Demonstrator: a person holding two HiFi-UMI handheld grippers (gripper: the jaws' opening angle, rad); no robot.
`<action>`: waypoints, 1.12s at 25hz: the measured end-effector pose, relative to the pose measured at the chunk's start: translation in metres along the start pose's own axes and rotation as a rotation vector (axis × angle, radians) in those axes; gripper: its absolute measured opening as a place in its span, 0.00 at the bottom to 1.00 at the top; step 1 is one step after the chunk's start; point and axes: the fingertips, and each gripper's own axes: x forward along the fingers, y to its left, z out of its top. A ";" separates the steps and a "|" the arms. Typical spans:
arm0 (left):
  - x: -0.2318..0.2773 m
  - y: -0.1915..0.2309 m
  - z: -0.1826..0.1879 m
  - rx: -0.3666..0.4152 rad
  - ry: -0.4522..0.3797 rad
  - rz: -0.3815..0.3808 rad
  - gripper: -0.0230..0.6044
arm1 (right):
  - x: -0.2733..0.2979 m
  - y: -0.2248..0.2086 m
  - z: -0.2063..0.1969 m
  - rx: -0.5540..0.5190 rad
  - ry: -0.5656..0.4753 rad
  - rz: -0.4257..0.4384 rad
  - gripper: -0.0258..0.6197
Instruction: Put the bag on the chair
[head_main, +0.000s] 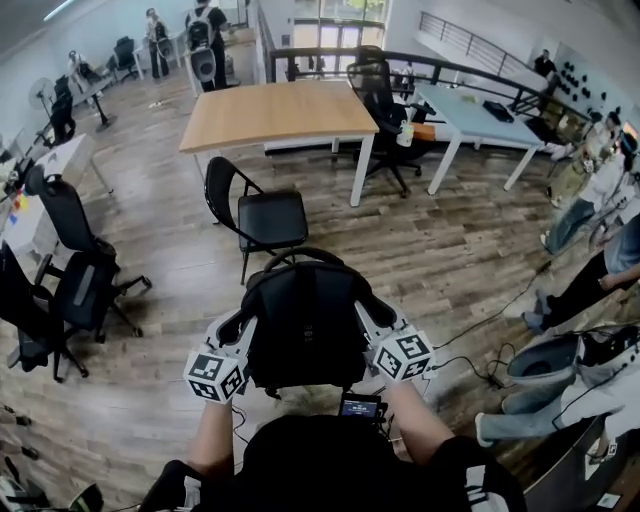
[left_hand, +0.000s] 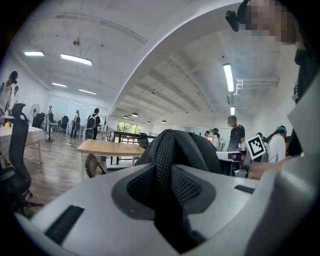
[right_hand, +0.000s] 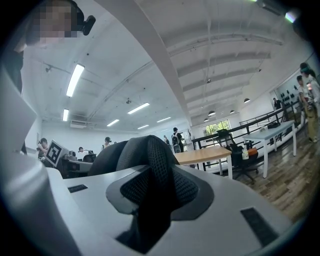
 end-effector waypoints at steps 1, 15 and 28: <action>0.009 0.008 0.001 -0.001 0.000 -0.002 0.19 | 0.011 -0.005 0.001 -0.001 0.002 0.001 0.23; 0.155 0.143 0.049 0.003 -0.008 -0.061 0.19 | 0.186 -0.078 0.039 -0.007 -0.021 -0.036 0.23; 0.266 0.229 0.091 0.036 -0.027 -0.094 0.19 | 0.307 -0.142 0.068 0.008 -0.043 -0.062 0.23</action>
